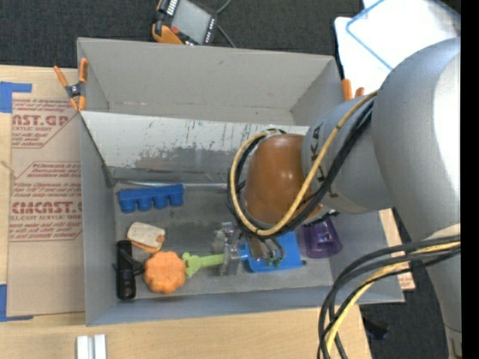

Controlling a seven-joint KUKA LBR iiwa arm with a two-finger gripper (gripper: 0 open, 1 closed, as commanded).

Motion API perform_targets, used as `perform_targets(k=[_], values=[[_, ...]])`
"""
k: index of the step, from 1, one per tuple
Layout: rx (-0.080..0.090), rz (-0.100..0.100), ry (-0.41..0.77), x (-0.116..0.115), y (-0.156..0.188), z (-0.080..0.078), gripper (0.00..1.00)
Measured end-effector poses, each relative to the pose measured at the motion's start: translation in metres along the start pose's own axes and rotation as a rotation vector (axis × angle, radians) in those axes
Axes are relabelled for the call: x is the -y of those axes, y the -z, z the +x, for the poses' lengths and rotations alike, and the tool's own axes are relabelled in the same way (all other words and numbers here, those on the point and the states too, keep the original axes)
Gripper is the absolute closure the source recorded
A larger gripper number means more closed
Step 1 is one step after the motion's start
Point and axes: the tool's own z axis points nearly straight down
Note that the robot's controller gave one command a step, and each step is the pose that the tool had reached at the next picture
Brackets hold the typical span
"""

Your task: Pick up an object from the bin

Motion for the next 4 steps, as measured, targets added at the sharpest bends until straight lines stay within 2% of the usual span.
perform_targets(k=[2, 3, 4], values=[[0.0, 0.0, -0.013, 0.001, 0.0, 0.0, 1.0], [-0.001, -0.002, -0.068, -0.014, 0.021, 0.025, 1.0], [0.0, -0.001, -0.055, -0.013, 0.0, -0.001, 1.0]])
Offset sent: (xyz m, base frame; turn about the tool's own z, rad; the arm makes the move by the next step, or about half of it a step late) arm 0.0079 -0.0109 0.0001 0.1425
